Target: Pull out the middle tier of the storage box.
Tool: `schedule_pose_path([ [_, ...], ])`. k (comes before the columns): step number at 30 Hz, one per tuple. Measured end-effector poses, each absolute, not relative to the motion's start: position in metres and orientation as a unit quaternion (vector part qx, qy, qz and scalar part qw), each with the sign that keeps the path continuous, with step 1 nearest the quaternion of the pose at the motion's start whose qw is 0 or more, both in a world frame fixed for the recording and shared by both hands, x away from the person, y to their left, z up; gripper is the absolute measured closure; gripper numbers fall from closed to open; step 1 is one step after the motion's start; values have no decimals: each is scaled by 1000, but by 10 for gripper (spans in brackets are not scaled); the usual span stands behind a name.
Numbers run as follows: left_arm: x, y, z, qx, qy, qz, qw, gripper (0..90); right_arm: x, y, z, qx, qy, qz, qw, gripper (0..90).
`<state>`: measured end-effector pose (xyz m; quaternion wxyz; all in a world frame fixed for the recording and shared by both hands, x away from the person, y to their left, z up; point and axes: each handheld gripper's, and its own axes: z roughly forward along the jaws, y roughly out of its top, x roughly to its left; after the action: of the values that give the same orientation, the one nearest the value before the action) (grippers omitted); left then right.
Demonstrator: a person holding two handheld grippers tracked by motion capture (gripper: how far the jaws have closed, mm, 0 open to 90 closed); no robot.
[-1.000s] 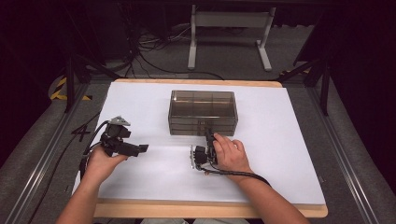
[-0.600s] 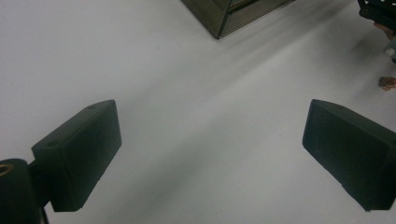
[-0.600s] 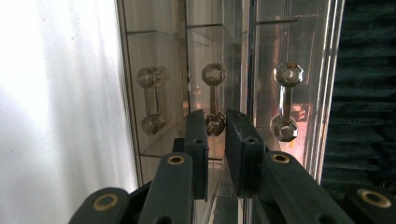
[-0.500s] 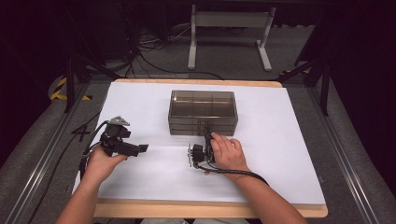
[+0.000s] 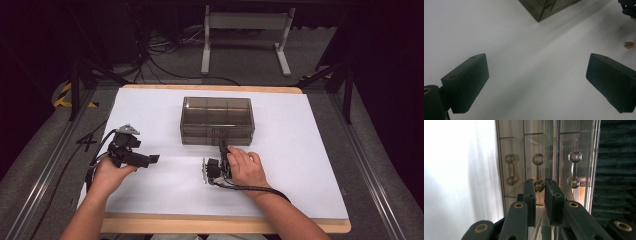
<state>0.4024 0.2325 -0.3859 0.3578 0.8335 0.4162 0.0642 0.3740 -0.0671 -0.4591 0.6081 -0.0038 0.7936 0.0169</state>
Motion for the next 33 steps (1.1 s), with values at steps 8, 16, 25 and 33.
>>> schedule_pose_path([
  [8, 403, 233, -386, 835, 414, 63, 357, 52, 367, -66, -457, -10, 793, 25, 609, 802],
  [16, 404, 231, -387, 835, 415, 63, 357, 52, 363, -70, -459, -9, 795, 29, 605, 800],
  [25, 404, 231, -387, 835, 415, 62, 356, 52, 361, -70, -459, -7, 797, 31, 603, 800],
  [33, 404, 231, -387, 835, 415, 60, 356, 51, 360, -70, -458, -6, 799, 31, 601, 796],
])
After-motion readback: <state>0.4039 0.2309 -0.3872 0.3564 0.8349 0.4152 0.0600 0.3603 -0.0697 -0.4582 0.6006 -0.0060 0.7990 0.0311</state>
